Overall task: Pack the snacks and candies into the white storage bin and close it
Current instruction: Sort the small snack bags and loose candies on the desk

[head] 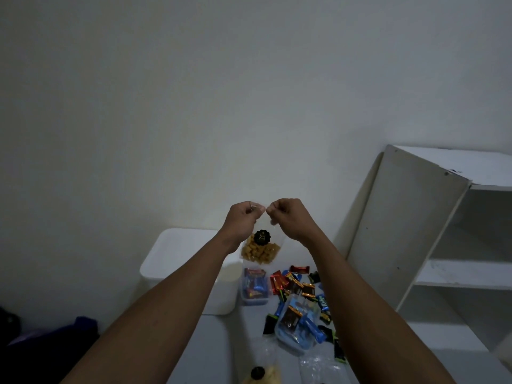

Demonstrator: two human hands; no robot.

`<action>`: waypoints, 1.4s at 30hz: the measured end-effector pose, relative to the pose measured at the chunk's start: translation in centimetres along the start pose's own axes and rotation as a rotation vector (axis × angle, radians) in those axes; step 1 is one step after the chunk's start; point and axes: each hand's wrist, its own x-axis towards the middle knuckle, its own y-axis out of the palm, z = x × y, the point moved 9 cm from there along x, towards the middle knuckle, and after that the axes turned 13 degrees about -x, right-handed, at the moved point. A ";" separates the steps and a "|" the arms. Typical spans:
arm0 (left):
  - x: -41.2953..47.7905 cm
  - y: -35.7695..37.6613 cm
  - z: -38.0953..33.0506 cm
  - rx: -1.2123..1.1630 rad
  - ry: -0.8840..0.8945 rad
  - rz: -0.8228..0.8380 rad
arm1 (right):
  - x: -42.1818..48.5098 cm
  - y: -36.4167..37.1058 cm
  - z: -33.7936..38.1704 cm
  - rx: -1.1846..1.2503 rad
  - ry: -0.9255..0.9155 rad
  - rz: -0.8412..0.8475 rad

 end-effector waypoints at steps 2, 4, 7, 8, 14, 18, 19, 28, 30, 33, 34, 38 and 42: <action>0.1 -0.4 -0.3 -0.016 0.031 -0.042 | 0.2 0.1 -0.1 0.009 0.009 -0.001; 0.1 -0.7 -0.3 -0.037 0.058 -0.080 | 0.2 0.1 -0.3 0.023 0.011 -0.015; 0.2 -0.8 0.3 -0.036 0.067 -0.115 | 0.0 0.5 -1.0 0.040 0.026 -0.022; 0.2 -0.9 0.5 -0.033 0.066 -0.123 | 0.0 0.7 -1.3 0.043 0.036 -0.017; -0.1 -1.8 1.7 -0.096 0.046 -0.178 | -1.3 0.9 -4.3 0.177 0.146 -0.033; -0.3 -1.0 2.2 -0.177 0.010 -0.215 | -2.6 1.4 -6.8 0.504 0.395 -0.151; -0.4 -0.8 2.4 -0.194 -0.009 -0.231 | -3.0 1.9 -7.1 0.602 0.465 -0.178; -2.2 -1.6 5.8 -0.307 -0.154 -0.359 | -4.9 4.6 -7.5 0.825 0.597 -0.267; -2.1 -2.4 5.8 -0.277 -0.136 -0.363 | -4.8 4.6 -6.7 0.780 0.509 -0.183; -1.9 -2.5 5.0 -0.114 -0.057 -0.188 | -4.7 4.3 -5.9 0.634 0.423 0.043; -2.0 -2.2 4.7 -0.054 -0.026 -0.118 | -4.8 4.4 -5.9 0.550 0.408 0.139; -2.9 -1.4 6.1 0.122 0.019 -0.015 | -5.8 6.4 -6.2 0.445 0.423 0.352; -4.2 -2.9 10.4 0.092 -0.168 -0.184 | -7.3 8.6 -7.9 0.484 0.489 0.294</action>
